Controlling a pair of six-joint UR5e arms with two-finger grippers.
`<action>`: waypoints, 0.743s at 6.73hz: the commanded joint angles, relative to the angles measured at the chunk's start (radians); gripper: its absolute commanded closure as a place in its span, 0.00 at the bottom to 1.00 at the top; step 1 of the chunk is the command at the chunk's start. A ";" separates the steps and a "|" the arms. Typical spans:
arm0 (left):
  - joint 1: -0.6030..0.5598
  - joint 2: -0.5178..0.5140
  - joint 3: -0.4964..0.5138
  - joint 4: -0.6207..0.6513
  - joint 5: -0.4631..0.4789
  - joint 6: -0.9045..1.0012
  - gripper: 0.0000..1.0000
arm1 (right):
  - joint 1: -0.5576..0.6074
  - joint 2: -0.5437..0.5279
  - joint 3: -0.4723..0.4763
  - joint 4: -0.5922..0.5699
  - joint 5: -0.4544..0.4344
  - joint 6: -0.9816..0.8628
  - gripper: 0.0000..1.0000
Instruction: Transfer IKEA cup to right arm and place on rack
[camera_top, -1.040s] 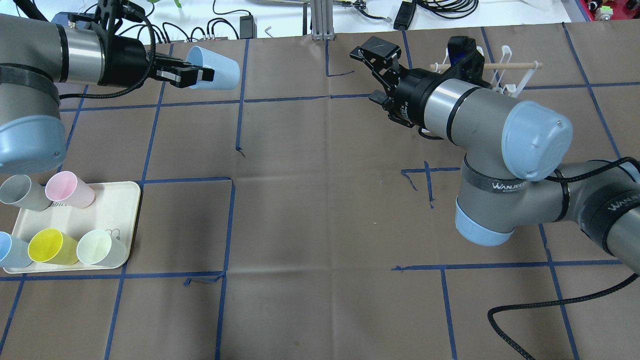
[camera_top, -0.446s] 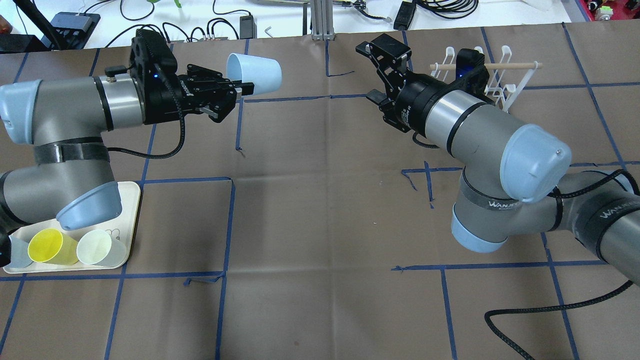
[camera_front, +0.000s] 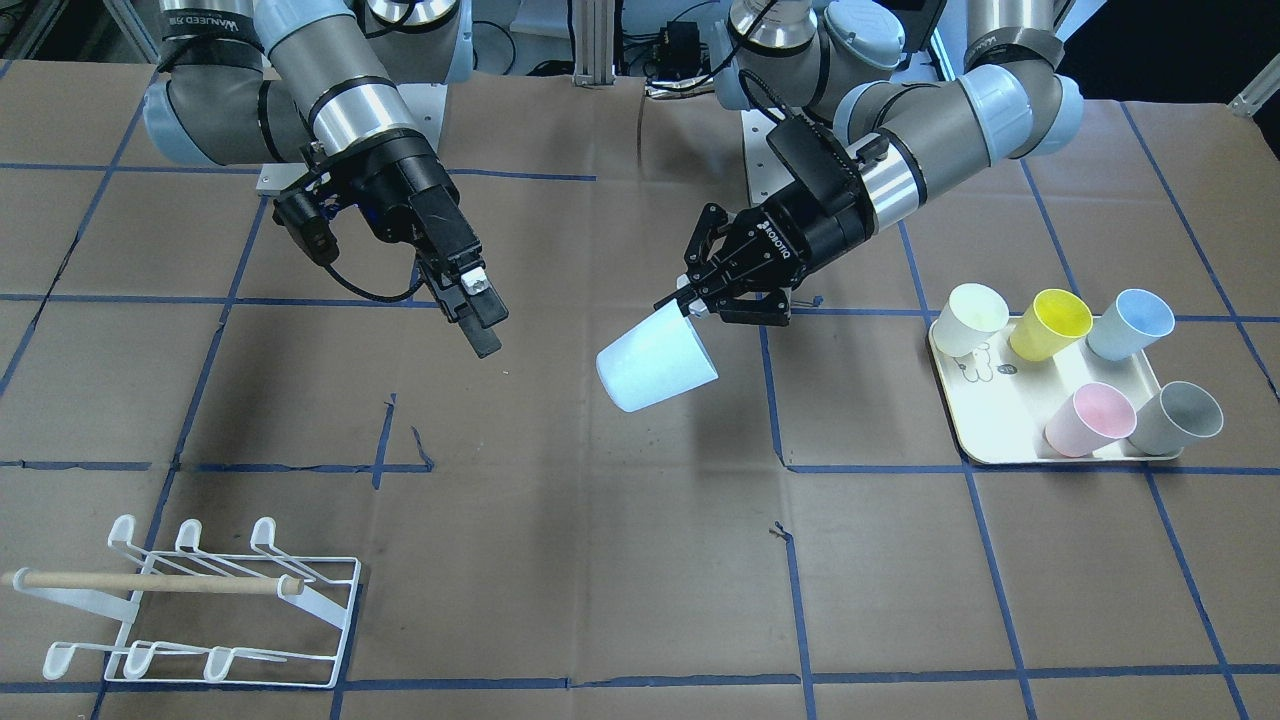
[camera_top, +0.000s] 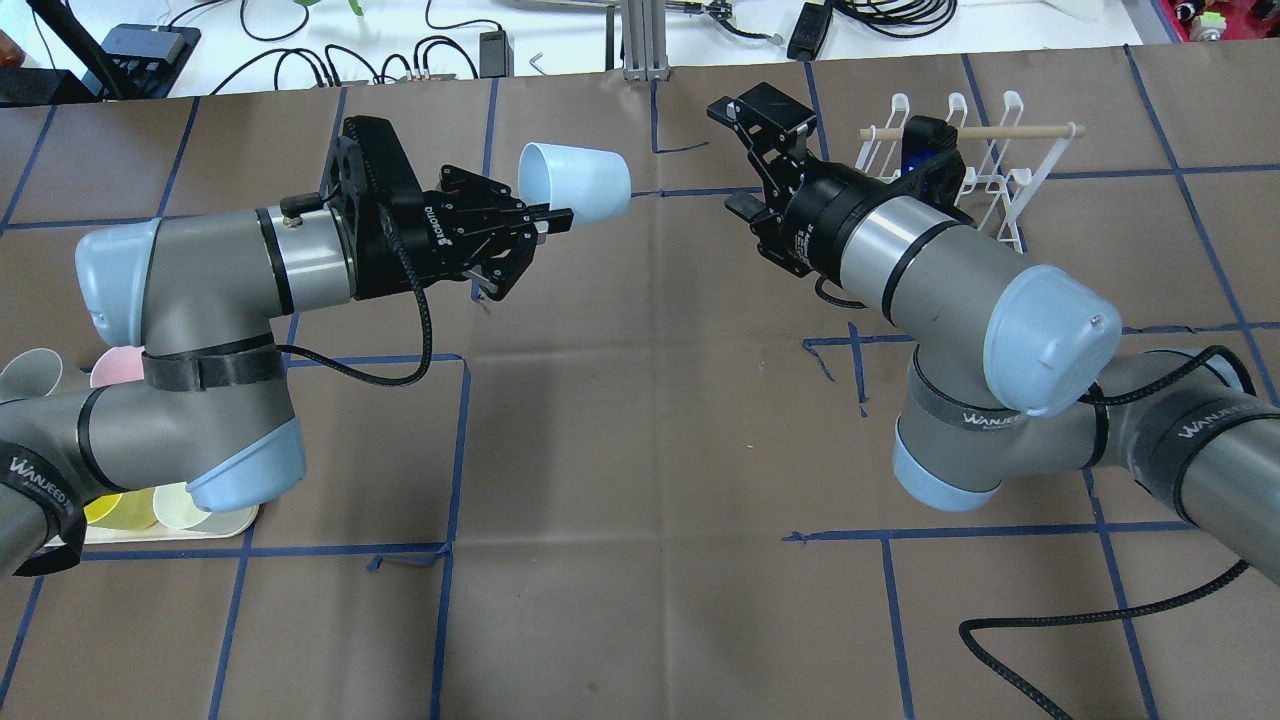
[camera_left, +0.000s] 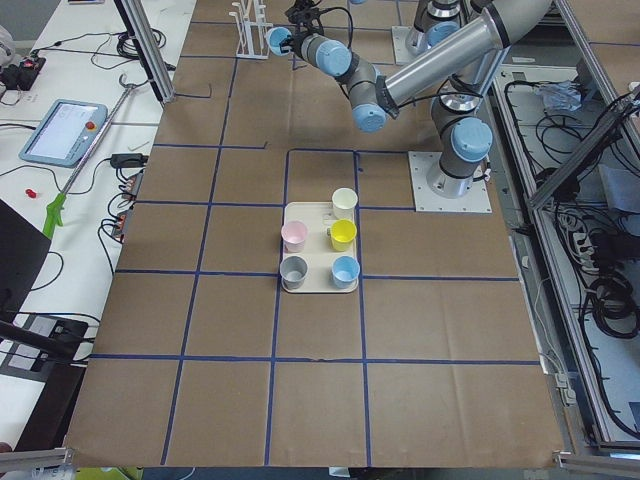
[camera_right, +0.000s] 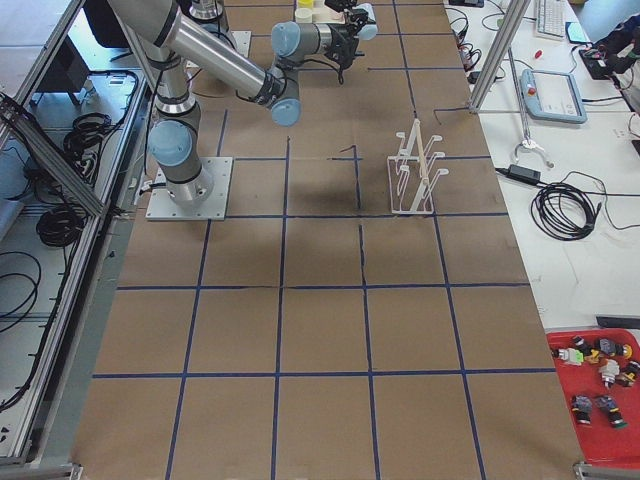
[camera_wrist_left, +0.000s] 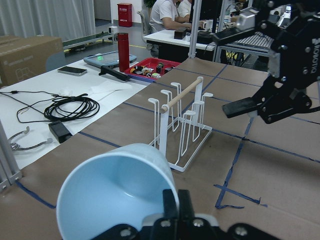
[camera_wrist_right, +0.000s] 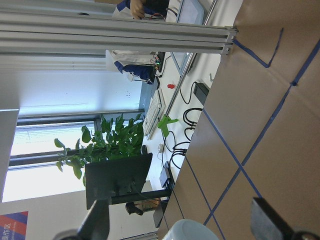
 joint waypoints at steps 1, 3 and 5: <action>-0.003 -0.007 -0.034 0.090 -0.015 -0.033 1.00 | 0.003 0.016 0.004 0.003 -0.001 0.139 0.00; -0.002 -0.008 -0.036 0.102 -0.032 -0.058 1.00 | 0.050 0.025 0.004 0.003 -0.029 0.216 0.00; -0.005 -0.085 -0.007 0.166 -0.055 -0.069 1.00 | 0.098 0.025 0.002 0.003 -0.101 0.257 0.00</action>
